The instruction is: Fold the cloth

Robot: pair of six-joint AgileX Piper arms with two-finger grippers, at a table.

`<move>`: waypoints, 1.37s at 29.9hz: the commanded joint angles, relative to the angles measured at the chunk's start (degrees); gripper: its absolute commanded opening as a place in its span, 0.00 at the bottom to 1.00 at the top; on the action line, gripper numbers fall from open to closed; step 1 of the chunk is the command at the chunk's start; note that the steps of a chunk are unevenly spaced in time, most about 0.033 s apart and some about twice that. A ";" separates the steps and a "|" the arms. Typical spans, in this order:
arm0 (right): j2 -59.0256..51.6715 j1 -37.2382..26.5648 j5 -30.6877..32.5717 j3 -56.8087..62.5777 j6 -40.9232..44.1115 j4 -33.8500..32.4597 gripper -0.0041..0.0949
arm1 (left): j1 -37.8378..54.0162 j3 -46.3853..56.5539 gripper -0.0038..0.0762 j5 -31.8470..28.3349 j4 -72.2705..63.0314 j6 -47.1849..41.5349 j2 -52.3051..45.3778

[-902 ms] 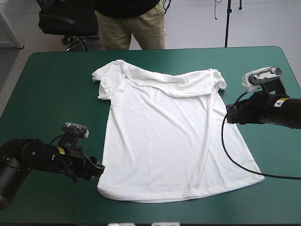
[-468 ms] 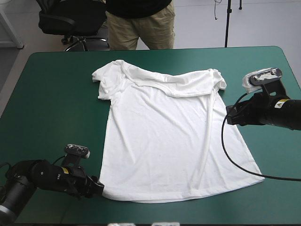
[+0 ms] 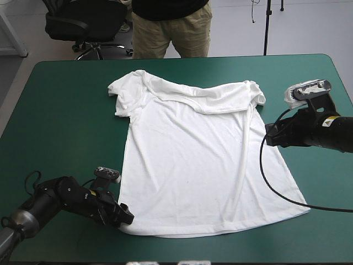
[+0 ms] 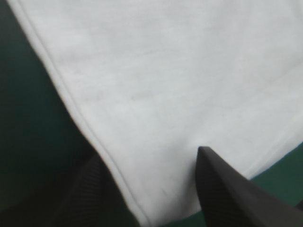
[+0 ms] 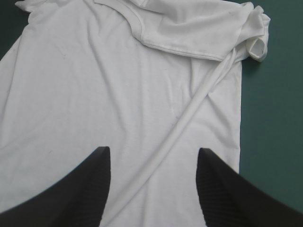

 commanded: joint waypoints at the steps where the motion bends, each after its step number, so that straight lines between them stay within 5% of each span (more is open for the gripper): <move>1: -0.91 -0.38 -2.03 -1.24 -0.13 0.75 0.56 | -2.01 -0.74 0.39 0.15 0.39 0.57 2.33; 4: -0.91 -0.38 -0.24 -0.85 0.69 -4.37 0.55 | -2.33 -0.74 0.06 0.16 0.09 0.89 3.54; 5: -0.91 -0.38 0.48 -0.36 1.52 -6.63 0.55 | -2.33 -0.74 0.03 0.16 -0.34 1.95 3.55; 13: -0.91 -0.38 5.38 9.43 7.98 -18.46 0.53 | -2.33 -0.74 0.03 0.48 -0.17 1.85 3.55; 22: 3.22 -0.38 -0.48 23.18 16.35 -25.92 0.71 | -2.33 -0.74 0.03 0.48 0.04 1.85 3.55; 27: 7.98 -0.38 -3.70 27.14 16.99 -25.50 0.71 | -2.33 -0.74 0.03 0.38 0.18 1.85 3.55; 41: 15.61 -0.38 -4.62 27.20 16.92 -25.90 0.44 | -2.33 -0.74 0.03 -0.32 0.18 1.85 3.55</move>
